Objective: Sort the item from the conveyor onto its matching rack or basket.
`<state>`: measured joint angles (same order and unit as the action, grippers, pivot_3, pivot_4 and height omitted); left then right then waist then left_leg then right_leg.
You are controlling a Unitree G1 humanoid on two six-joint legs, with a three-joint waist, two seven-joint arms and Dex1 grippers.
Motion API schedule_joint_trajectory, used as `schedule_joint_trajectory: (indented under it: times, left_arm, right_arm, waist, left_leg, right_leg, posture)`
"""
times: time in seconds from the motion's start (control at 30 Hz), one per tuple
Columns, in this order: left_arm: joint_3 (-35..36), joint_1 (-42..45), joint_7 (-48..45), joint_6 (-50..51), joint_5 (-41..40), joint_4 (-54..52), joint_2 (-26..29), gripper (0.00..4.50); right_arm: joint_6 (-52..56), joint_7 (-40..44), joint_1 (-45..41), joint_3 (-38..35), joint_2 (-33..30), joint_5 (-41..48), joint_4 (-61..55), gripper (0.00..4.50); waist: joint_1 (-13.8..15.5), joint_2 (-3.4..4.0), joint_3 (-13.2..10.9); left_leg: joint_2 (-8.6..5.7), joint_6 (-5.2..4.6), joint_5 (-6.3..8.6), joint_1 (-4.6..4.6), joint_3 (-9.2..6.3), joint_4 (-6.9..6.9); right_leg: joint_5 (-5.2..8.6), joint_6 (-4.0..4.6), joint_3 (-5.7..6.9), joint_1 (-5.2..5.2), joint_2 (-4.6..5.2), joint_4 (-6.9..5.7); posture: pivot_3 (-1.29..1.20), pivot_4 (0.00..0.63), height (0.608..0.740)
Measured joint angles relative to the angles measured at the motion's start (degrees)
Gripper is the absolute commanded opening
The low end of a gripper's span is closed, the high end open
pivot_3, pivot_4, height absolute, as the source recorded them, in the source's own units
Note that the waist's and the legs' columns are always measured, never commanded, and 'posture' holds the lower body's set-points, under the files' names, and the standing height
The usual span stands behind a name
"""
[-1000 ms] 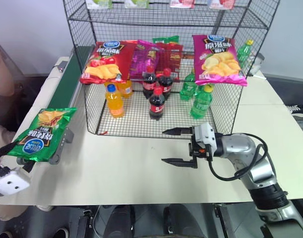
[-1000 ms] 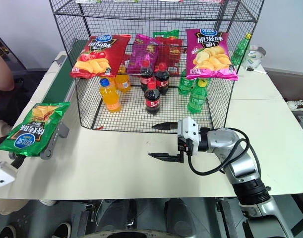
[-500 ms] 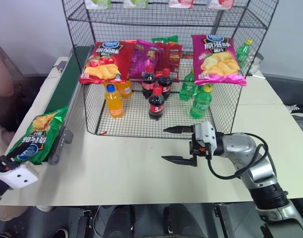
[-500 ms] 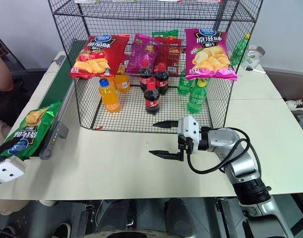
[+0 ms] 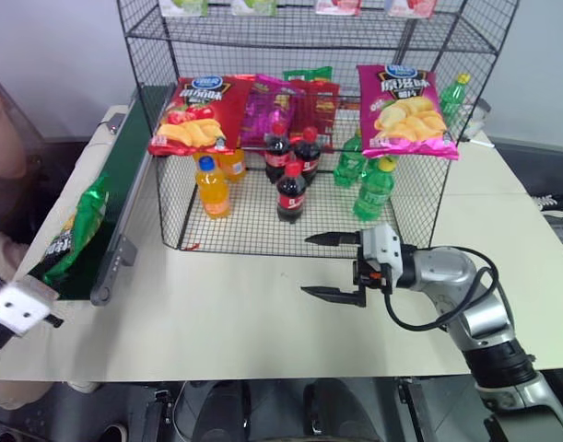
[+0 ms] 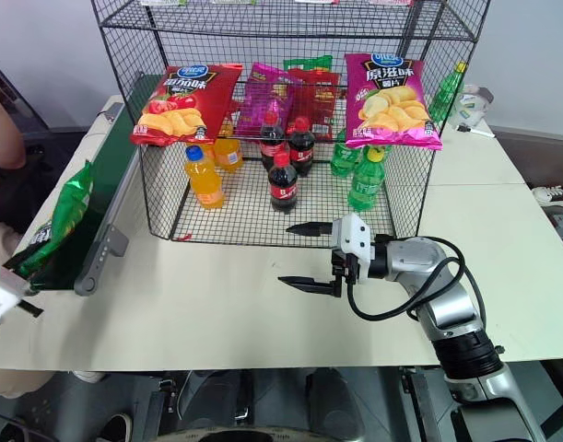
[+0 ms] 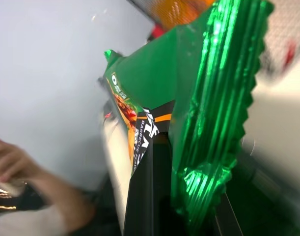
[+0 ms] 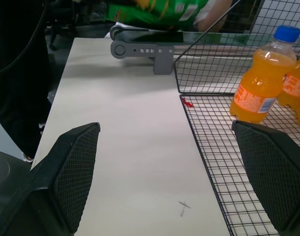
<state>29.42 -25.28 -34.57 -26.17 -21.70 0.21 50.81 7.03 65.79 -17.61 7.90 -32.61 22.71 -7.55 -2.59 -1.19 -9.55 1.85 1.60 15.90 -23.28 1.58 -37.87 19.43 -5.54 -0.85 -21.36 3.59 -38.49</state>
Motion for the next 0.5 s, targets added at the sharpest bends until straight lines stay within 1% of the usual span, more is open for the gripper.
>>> schedule_joint_trajectory:
  times: [0.07, 0.13, 0.2, 0.27, 0.33, 0.37, 0.43, 0.5]
  left_arm:
    - [3.79, -6.49, -6.51, 10.19, -13.41, -10.86, 1.08, 0.02]
    - [9.98, -12.52, -11.75, 20.33, -25.44, -20.86, 2.46, 0.02]
    - [15.47, -15.76, -14.42, 29.11, -34.69, -26.10, 3.34, 0.02]
    - [19.65, -16.10, -14.87, 38.48, -46.48, -28.48, 4.08, 0.02]
    - [20.86, -13.31, -13.37, 44.87, -55.72, -28.76, 4.15, 0.02]
    - [20.42, -11.26, -12.66, 47.31, -59.15, -28.99, 4.18, 0.02]
    - [17.29, -7.49, -11.67, 51.16, -63.31, -30.60, 4.42, 0.02]
    - [12.77, -3.14, -10.76, 54.56, -66.30, -32.23, 4.70, 0.02]
  right_arm:
    - [-0.08, 0.26, -0.51, -0.05, 0.01, -0.02, 1.14, 4.50]
    - [-0.33, 0.71, -1.20, -0.24, -0.06, -0.05, 2.30, 4.50]
    - [-0.60, 1.18, -1.41, -0.28, -0.04, 0.00, 2.91, 4.50]
    - [-0.16, 1.85, -1.55, -0.30, -0.04, 0.32, 3.43, 4.50]
    - [2.31, 2.63, -1.74, -0.30, -0.07, 2.30, 3.19, 4.50]
    - [5.98, 3.02, -1.76, -0.44, -0.24, 4.84, 2.80, 4.50]
    - [14.95, 3.01, -1.68, -1.10, -0.51, 11.03, 1.08, 4.50]
    - [25.65, 2.04, -2.05, -2.67, -0.93, 19.46, -0.88, 4.50]
  waist:
    - [-0.17, 0.00, -0.01]
    - [-0.08, 0.05, -0.03]
    - [0.03, 0.12, -0.04]
    - [0.22, 0.17, -0.07]
    - [0.33, 0.21, -0.09]
    - [0.38, 0.20, -0.09]
    - [0.43, 0.20, -0.09]
    - [0.42, 0.20, -0.09]
  left_leg:
    - [0.02, 0.01, 0.00, -0.01, -0.01, 0.00]
    - [0.01, 0.01, 0.00, 0.02, -0.02, 0.00]
    - [0.00, 0.01, -0.01, 0.09, -0.02, 0.00]
    - [-0.02, 0.00, -0.01, 0.15, -0.04, -0.02]
    - [-0.03, 0.00, -0.01, 0.22, -0.05, -0.06]
    - [-0.04, -0.01, -0.01, 0.25, -0.06, -0.08]
    - [-0.05, -0.01, 0.00, 0.26, -0.07, -0.09]
    - [-0.05, -0.01, -0.01, 0.25, -0.08, -0.09]
  right_leg:
    - [0.00, 0.01, 0.00, 0.00, 0.00, 0.02]
    - [0.01, 0.02, 0.01, 0.04, 0.00, 0.03]
    - [0.01, 0.03, 0.02, 0.10, -0.02, 0.01]
    - [0.02, 0.03, 0.03, 0.22, -0.04, 0.02]
    - [0.01, 0.02, 0.04, 0.32, -0.05, 0.02]
    - [0.01, 0.02, 0.05, 0.36, -0.06, 0.02]
    - [0.01, 0.02, 0.05, 0.41, -0.05, 0.03]
    - [0.01, 0.02, 0.05, 0.40, -0.06, 0.01]
  posture:
    - [0.00, 0.150, 0.739]
    - [0.00, 0.150, 0.739]
    - [0.00, 0.150, 0.739]
    - [0.00, 0.150, 0.739]
    - [0.00, 0.150, 0.739]
    - [0.00, 0.150, 0.739]
    - [0.00, 0.150, 0.739]
    - [0.00, 0.150, 0.739]
